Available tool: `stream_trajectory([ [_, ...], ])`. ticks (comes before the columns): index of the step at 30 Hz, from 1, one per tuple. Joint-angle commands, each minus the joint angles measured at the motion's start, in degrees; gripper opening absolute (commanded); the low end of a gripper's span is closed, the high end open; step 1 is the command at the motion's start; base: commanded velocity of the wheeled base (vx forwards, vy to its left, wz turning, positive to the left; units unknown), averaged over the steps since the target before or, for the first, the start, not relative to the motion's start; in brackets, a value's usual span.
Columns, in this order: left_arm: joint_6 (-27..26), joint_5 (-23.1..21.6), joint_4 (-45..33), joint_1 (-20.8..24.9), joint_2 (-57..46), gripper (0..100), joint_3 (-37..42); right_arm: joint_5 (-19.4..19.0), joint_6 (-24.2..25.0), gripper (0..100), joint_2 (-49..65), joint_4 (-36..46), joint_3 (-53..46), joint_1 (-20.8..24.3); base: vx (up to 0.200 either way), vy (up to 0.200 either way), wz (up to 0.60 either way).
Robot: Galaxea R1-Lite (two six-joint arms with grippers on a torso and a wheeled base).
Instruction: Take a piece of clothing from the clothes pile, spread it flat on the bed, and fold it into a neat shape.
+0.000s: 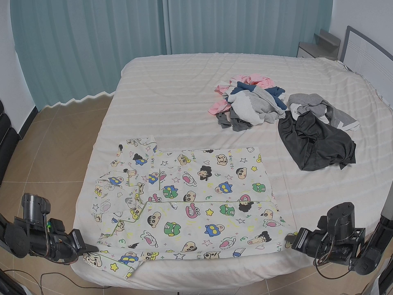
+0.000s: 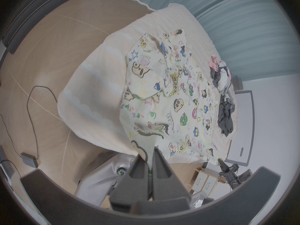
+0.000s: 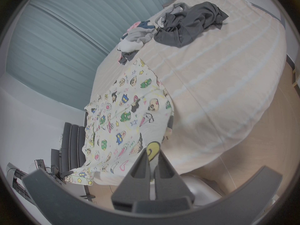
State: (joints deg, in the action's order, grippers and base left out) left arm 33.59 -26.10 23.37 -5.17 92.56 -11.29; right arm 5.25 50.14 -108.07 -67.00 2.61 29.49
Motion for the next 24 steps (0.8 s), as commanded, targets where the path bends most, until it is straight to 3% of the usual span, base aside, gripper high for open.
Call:
stream_trajectory([
  [1,1.7,-0.1,-4.8,0.2,-1.4,0,-7.5,-0.2,-0.6,0,0.1,0.3,4.2,-2.2,0.0,0.0,0.0],
  [5,3.8,-0.4,-8.3,0.2,-0.9,0,-14.3,-1.1,-1.0,0,-2.1,0.5,8.0,-4.5,0.0,0.0,0.0],
  [24,11.0,0.3,-7.9,1.1,15.9,0,-33.7,-3.0,-5.1,0,-16.3,0.3,24.1,-10.0,0.0,0.0,0.0],
])
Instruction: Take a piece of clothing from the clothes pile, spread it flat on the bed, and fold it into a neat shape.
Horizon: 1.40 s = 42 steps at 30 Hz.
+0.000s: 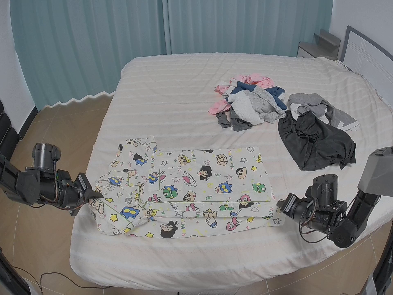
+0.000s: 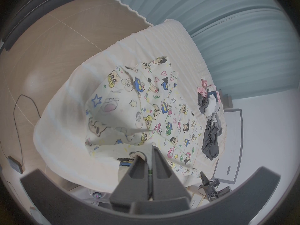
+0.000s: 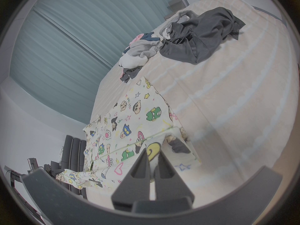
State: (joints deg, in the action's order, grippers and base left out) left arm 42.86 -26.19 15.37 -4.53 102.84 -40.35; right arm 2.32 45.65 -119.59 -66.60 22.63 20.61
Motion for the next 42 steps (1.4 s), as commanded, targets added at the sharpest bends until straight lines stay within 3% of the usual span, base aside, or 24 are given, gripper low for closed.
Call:
stream_trajectory([
  [1,2.4,0.3,0.1,0.5,6.7,0,-6.0,0.0,-0.7,0,-5.5,-0.1,5.7,-1.5,0.0,0.0,0.0],
  [15,3.9,1.8,0.4,1.6,15.3,0,-12.9,-0.5,-3.0,0,-11.8,0.2,12.6,-2.2,0.0,0.0,0.0],
  [20,6.4,1.8,4.8,1.6,15.5,0,-13.2,-0.5,-3.2,0,-12.7,0.2,13.8,-3.0,0.0,0.0,0.0],
  [21,6.8,1.8,5.3,1.6,15.6,0,-13.2,-0.5,-3.2,100,-12.9,0.2,14.0,-3.5,0.0,0.0,0.0],
  [31,7.3,1.9,5.7,1.5,15.5,0,-12.9,-0.3,-3.1,100,-12.3,-4.0,13.1,-7.4,0.0,0.0,0.0],
  [42,7.3,2.1,7.4,1.5,16.2,0,-13.4,0.0,-2.5,100,0.5,-12.5,-1.9,-11.3,0.0,0.0,0.0],
])
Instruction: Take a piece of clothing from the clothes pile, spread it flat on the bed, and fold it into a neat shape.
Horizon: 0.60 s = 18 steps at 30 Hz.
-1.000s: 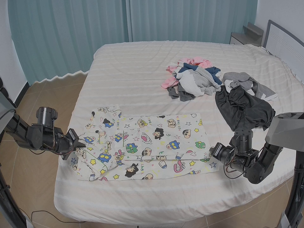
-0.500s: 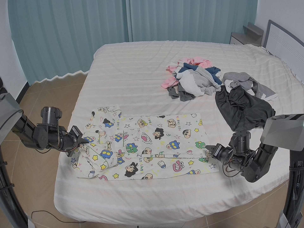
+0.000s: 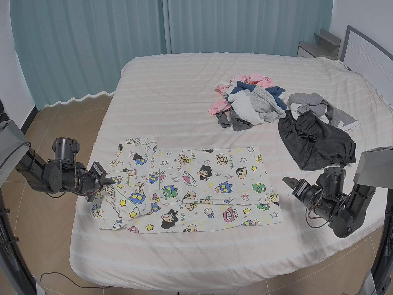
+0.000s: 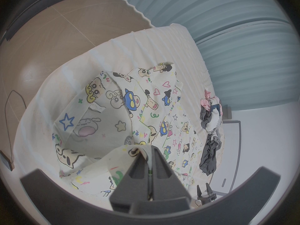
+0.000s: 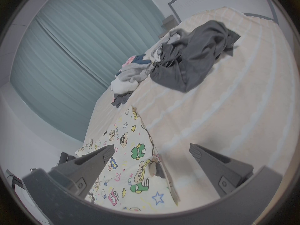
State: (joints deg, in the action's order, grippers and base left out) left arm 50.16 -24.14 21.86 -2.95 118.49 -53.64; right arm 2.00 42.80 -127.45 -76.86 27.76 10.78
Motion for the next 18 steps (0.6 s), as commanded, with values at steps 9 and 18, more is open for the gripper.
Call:
stream_trajectory([
  [9,-0.2,4.1,7.2,-0.4,2.9,100,0.0,0.1,2.4,100,25.9,-6.2,-19.0,-1.5,0.0,0.0,0.0],
  [18,-0.4,12.9,19.2,-0.8,0.6,100,1.7,-0.3,2.2,100,36.5,-4.6,-20.9,1.0,0.0,0.0,0.0],
])
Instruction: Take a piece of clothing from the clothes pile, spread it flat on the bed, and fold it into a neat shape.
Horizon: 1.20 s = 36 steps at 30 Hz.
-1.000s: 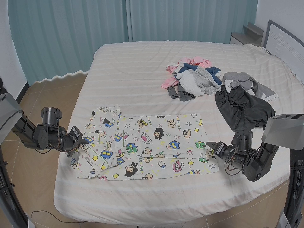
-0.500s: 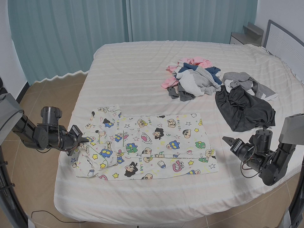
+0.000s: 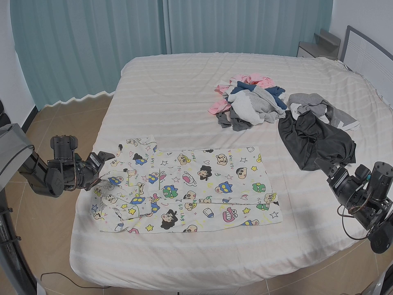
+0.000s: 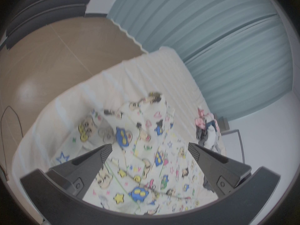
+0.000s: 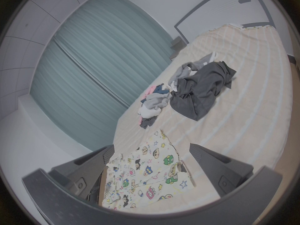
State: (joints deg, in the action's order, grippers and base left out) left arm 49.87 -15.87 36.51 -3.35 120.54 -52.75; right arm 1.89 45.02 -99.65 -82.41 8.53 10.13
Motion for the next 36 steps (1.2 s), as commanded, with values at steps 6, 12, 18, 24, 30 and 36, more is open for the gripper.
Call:
stream_trajectory([
  [6,-1.1,6.8,11.8,-0.7,-6.8,100,6.1,-0.9,0.1,100,8.9,1.6,-1.6,1.8,0.0,0.0,0.0],
  [12,-0.9,-5.1,4.9,-0.3,-16.9,100,13.5,-0.9,0.1,100,10.0,1.7,-1.6,2.0,0.0,0.0,0.0],
  [18,10.9,-5.5,-23.3,6.1,-23.9,100,14.5,-0.9,0.1,100,10.3,1.7,-1.5,3.0,0.0,0.0,0.0],
  [24,14.5,0.8,-21.5,10.2,-21.2,100,20.8,-0.9,0.1,100,11.2,1.7,-1.3,3.3,0.0,0.0,0.0],
  [30,16.3,2.9,-13.7,11.5,-17.6,100,23.0,-0.9,0.1,100,11.2,1.7,-1.3,3.4,0.0,0.0,0.0],
  [36,18.9,9.9,-5.0,15.2,-10.1,100,22.3,-0.9,0.2,100,11.2,1.6,-1.2,3.4,0.0,0.0,0.0],
])
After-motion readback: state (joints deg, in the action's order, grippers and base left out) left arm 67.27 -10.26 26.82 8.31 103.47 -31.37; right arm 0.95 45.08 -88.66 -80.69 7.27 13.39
